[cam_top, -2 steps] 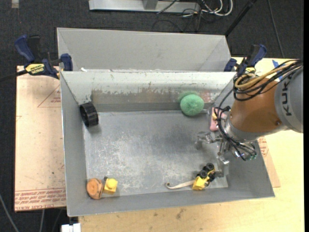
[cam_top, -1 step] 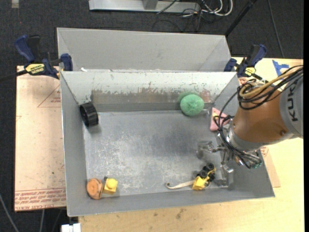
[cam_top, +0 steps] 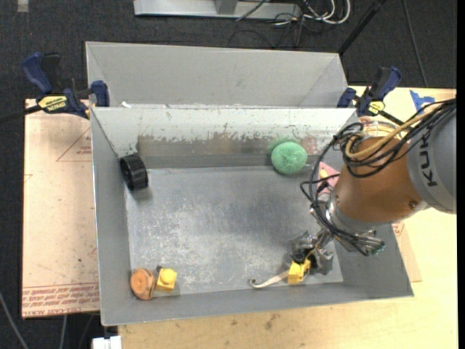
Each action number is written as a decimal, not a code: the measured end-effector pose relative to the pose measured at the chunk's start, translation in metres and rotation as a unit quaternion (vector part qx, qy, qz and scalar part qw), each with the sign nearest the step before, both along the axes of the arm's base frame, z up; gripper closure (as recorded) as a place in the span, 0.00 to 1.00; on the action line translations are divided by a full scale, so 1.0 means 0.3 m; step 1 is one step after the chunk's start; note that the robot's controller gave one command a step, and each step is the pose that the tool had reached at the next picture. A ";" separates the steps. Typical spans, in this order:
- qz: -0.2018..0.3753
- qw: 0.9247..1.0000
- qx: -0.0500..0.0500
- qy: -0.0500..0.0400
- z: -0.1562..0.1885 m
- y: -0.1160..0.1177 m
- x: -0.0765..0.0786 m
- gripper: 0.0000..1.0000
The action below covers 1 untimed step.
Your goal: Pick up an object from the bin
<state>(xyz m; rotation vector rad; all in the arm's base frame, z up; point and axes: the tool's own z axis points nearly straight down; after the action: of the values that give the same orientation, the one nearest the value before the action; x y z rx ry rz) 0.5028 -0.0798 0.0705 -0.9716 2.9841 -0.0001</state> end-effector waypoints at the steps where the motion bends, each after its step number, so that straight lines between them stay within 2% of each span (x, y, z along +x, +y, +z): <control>1: 0.000 1.000 0.000 0.000 0.000 0.000 0.000 1.00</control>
Offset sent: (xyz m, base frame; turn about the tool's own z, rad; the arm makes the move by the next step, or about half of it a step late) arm 0.0147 0.0116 0.0759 -0.0108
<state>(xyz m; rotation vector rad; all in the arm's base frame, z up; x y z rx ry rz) 0.5028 -0.0799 0.0705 -0.9718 2.9840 0.0000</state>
